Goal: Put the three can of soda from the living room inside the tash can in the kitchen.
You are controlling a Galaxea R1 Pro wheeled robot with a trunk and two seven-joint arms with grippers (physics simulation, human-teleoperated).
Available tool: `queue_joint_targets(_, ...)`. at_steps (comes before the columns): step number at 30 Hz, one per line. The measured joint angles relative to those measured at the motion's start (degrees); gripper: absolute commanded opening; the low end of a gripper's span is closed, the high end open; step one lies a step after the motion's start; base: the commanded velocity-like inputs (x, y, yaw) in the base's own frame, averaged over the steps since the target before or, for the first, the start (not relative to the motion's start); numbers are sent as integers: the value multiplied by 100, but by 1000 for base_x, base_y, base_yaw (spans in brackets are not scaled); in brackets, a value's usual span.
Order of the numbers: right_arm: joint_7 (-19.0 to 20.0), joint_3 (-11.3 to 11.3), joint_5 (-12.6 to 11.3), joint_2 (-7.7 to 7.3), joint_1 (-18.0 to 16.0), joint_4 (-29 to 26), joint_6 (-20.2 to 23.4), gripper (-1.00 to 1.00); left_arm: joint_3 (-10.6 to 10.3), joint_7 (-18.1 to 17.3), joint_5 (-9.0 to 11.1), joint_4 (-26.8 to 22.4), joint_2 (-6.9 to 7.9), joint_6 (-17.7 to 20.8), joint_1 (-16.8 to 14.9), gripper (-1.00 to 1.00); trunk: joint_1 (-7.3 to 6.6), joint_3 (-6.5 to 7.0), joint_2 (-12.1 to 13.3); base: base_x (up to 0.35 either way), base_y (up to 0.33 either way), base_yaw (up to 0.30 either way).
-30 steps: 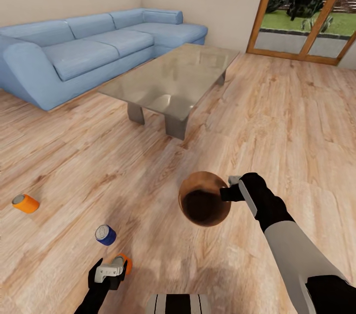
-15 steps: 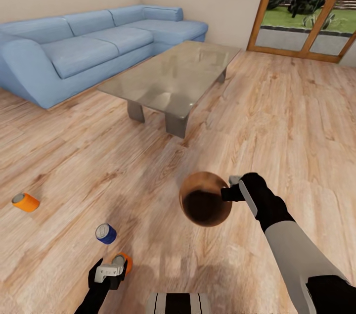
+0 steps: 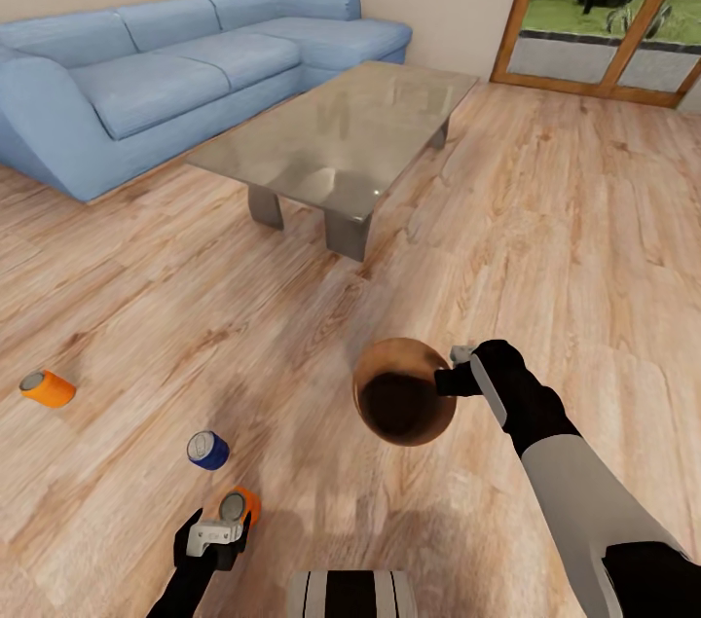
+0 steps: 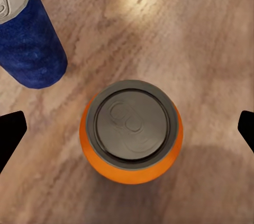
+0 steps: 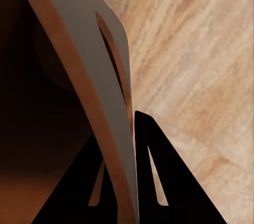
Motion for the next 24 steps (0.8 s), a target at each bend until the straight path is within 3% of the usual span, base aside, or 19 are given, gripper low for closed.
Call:
queue_joint_targets(4, 1, -22, 20, 0, -1, -27, 0, -100, 1, -1, 0, -2, 1, 0, 0, 100, 0, -15, 0, 0, 0, 0)
queue_joint_targets(11, 1, -33, -48, -9, 82, -887, -1, -100, 0, -3, 0, 1, 1, 0, 0, 100, -1, -55, -1, 5, 0, 0)
queue_joint_targets(24, 1, -29, 27, -27, 115, -982, 0, -100, 0, -9, 0, -9, 1, 2, 0, 100, 0, -61, 0, 157, 0, 0)
